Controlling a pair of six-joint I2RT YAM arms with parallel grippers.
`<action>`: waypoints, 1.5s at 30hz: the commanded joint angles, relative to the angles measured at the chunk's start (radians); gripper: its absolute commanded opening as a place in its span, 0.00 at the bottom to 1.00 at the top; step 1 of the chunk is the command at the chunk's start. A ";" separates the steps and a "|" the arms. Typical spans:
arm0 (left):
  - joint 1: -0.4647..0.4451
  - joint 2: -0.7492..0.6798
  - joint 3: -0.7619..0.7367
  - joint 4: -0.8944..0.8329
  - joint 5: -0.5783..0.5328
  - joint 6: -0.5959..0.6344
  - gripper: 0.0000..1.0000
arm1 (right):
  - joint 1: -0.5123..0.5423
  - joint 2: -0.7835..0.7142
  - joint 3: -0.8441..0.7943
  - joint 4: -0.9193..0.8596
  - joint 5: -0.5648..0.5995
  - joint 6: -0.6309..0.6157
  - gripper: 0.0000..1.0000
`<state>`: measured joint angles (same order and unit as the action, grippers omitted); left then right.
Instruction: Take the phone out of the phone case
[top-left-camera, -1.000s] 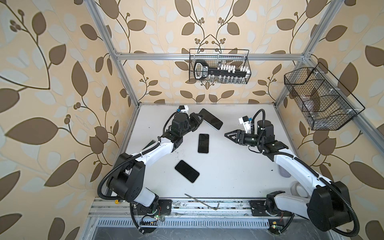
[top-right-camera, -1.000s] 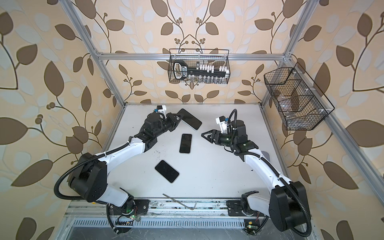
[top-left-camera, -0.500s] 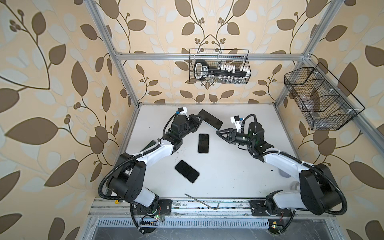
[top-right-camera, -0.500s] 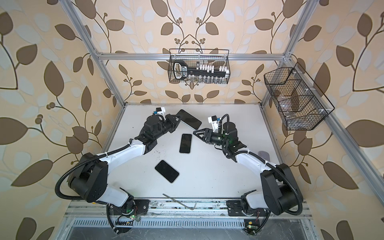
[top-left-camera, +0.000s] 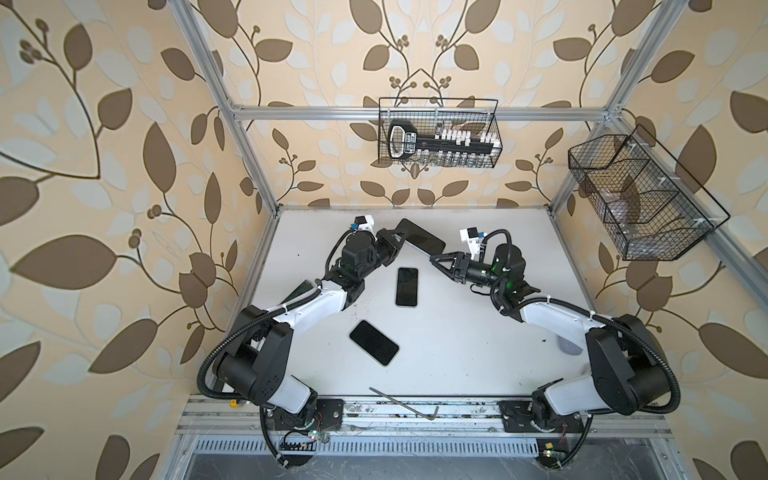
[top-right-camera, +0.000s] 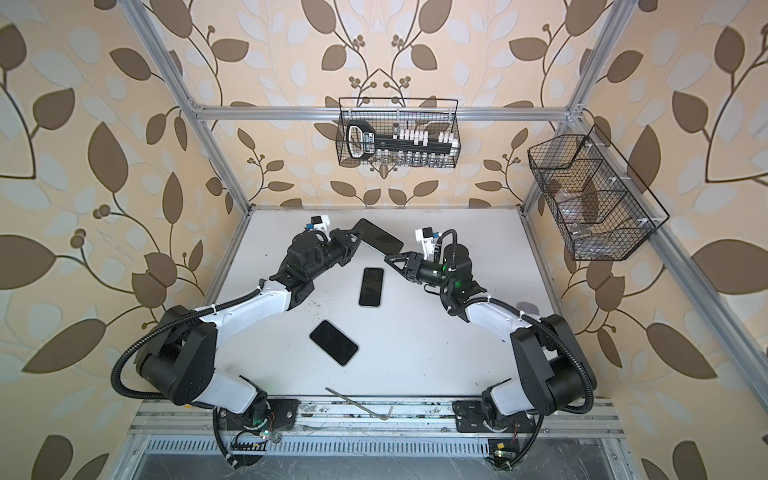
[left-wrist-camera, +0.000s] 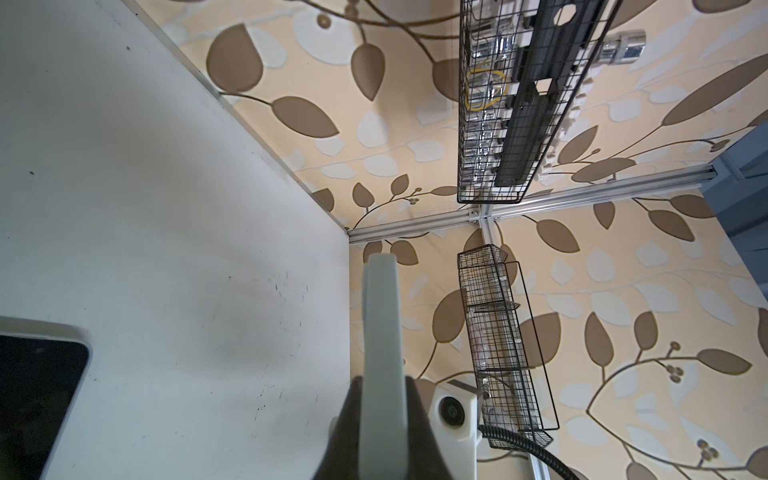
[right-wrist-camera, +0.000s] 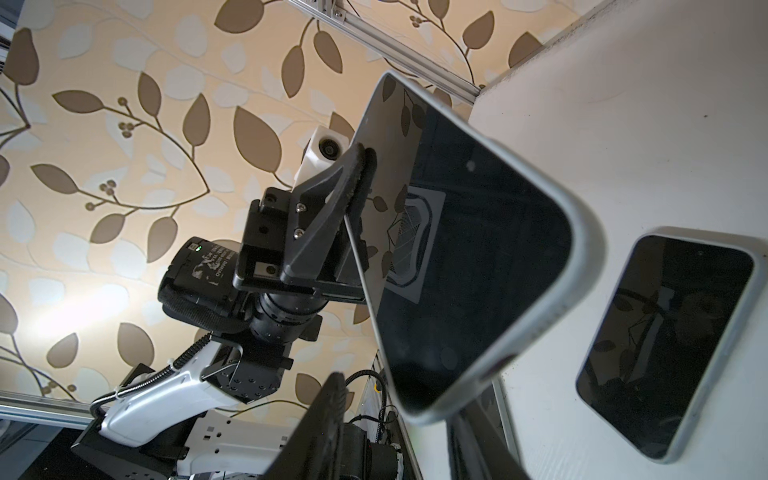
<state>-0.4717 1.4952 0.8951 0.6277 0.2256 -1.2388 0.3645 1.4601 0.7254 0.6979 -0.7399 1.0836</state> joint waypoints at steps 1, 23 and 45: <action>-0.008 -0.049 -0.002 0.108 -0.015 -0.008 0.00 | 0.007 -0.001 0.016 0.070 0.011 0.022 0.38; -0.008 -0.050 -0.011 0.152 -0.003 -0.030 0.00 | -0.022 0.003 -0.030 0.210 0.011 0.110 0.23; -0.008 -0.049 -0.016 0.155 0.003 -0.043 0.00 | -0.048 -0.004 -0.026 0.215 -0.019 0.095 0.32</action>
<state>-0.4721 1.4948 0.8787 0.7052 0.2260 -1.2873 0.3202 1.4609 0.6876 0.8570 -0.7441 1.1637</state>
